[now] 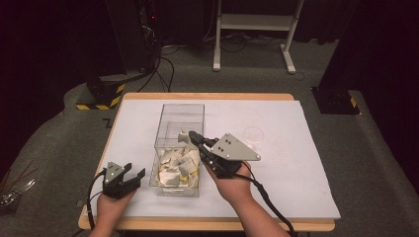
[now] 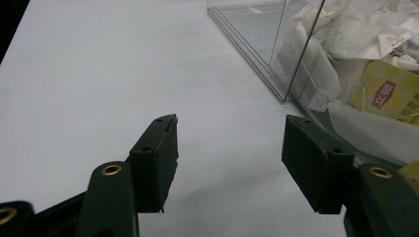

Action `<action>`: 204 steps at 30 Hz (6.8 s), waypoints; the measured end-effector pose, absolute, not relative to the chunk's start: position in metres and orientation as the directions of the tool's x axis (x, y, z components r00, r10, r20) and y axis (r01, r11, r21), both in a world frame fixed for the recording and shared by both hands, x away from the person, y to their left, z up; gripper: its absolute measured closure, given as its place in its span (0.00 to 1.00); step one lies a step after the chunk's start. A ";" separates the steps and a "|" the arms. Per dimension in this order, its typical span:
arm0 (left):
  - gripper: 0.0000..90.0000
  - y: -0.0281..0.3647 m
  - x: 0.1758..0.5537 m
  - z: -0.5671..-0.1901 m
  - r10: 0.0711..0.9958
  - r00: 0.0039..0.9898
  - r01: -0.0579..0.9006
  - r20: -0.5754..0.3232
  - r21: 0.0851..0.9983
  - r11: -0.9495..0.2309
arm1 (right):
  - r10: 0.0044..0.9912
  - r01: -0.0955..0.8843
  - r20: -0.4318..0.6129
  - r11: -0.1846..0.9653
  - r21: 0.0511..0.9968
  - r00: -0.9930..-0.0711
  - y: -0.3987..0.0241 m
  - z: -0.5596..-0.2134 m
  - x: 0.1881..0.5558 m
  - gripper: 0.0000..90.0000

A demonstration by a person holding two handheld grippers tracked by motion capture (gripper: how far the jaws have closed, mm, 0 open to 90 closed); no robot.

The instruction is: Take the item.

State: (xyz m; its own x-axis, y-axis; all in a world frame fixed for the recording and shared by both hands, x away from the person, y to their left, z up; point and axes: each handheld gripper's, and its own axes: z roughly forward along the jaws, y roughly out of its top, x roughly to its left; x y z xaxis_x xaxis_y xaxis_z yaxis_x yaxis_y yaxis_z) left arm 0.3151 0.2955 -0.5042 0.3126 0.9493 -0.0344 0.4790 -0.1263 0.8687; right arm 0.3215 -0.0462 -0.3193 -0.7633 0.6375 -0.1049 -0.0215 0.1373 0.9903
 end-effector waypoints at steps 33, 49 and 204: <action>0.41 0.295 0.317 -0.504 0.950 0.311 0.488 -0.028 0.862 -0.135 | 0.715 -0.047 -0.133 0.139 0.989 -0.686 -0.087 -0.305 0.322 1.00; 0.40 0.294 0.316 -0.504 0.947 0.319 0.485 -0.022 0.863 -0.143 | 0.765 -0.005 -0.121 0.152 0.988 -0.632 -0.118 -0.316 0.332 1.00; 0.40 0.292 0.319 -0.505 0.943 0.331 0.506 -0.007 0.845 -0.171 | 0.890 0.312 -0.188 0.333 0.890 -0.415 -0.179 -0.401 0.432 1.00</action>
State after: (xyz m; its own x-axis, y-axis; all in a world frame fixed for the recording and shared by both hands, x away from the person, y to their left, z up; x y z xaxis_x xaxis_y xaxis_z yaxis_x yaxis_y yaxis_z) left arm 0.3190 0.2919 -0.5049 0.3314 0.9435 -0.0071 0.5060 -0.1713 0.8454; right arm 0.4320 -0.1791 -0.4014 -0.4149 0.8903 -0.1876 0.3116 0.3328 0.8900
